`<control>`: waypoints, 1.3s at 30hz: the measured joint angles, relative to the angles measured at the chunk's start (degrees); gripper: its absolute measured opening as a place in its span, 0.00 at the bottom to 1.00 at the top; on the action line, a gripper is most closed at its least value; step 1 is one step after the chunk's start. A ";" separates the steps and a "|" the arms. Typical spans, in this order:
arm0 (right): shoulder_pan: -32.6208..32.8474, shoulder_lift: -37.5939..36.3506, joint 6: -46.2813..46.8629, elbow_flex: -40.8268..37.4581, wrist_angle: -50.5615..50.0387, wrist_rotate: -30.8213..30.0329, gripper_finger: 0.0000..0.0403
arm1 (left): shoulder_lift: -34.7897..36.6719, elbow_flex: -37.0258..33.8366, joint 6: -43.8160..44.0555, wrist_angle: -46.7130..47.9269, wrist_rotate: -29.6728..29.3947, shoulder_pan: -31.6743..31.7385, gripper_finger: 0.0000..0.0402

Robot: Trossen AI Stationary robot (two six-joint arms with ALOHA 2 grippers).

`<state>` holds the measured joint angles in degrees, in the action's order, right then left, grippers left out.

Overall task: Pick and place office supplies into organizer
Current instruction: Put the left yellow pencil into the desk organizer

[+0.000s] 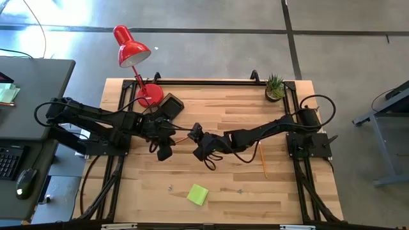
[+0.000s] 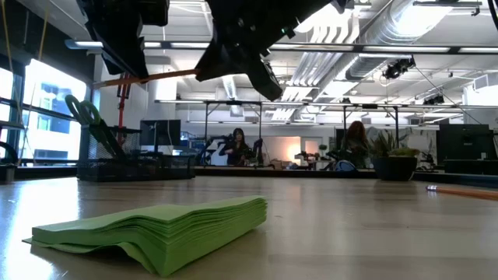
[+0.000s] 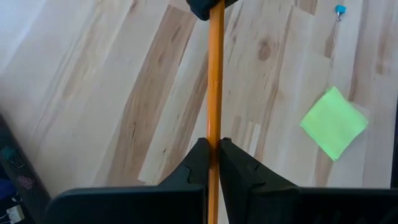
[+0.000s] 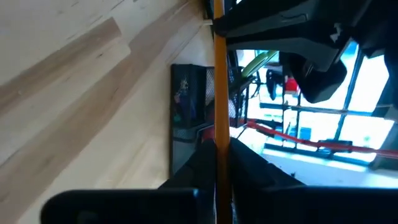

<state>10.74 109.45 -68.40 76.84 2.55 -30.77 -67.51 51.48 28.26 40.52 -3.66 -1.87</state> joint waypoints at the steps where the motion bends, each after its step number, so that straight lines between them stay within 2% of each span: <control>1: -0.20 0.00 1.05 0.00 -0.12 -0.19 0.05 | 0.00 0.00 -0.47 -0.12 0.00 0.00 0.01; 4: -0.79 -0.02 3.72 0.00 -1.12 -0.14 0.02 | 0.00 0.00 -3.92 -0.44 -0.63 0.00 0.01; 9: -3.26 -0.04 11.79 0.00 -3.06 1.28 0.02 | 0.00 -0.02 -8.62 -0.88 -7.04 0.00 0.05; 14: -7.43 -0.10 23.19 0.00 -3.56 2.74 0.02 | 0.76 -0.01 -11.62 -4.40 -15.83 0.00 0.21; 22: -17.26 -1.24 38.15 0.01 -3.31 8.11 0.01 | 6.01 2.58 -14.76 -8.82 -34.02 -0.04 0.47; 25: -20.88 -1.38 42.54 0.00 -2.15 12.77 0.02 | 8.39 4.11 -16.09 -11.84 -35.99 -1.12 0.52; 29: -23.82 -1.61 44.41 0.01 1.82 18.89 0.01 | 10.43 1.96 -21.34 -21.41 -41.07 -5.30 0.52; 33: -23.26 -3.62 44.67 0.00 1.59 20.50 0.02 | 12.21 -3.10 -25.51 -30.27 -46.96 -10.52 0.48; 39: -19.21 -7.81 44.02 0.00 1.26 23.83 0.02 | 16.96 -11.93 -29.57 -41.96 -47.86 -15.33 0.37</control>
<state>-8.47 101.64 -24.38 76.84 3.82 -6.94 -50.54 39.56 -1.31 -1.43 -51.52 -17.20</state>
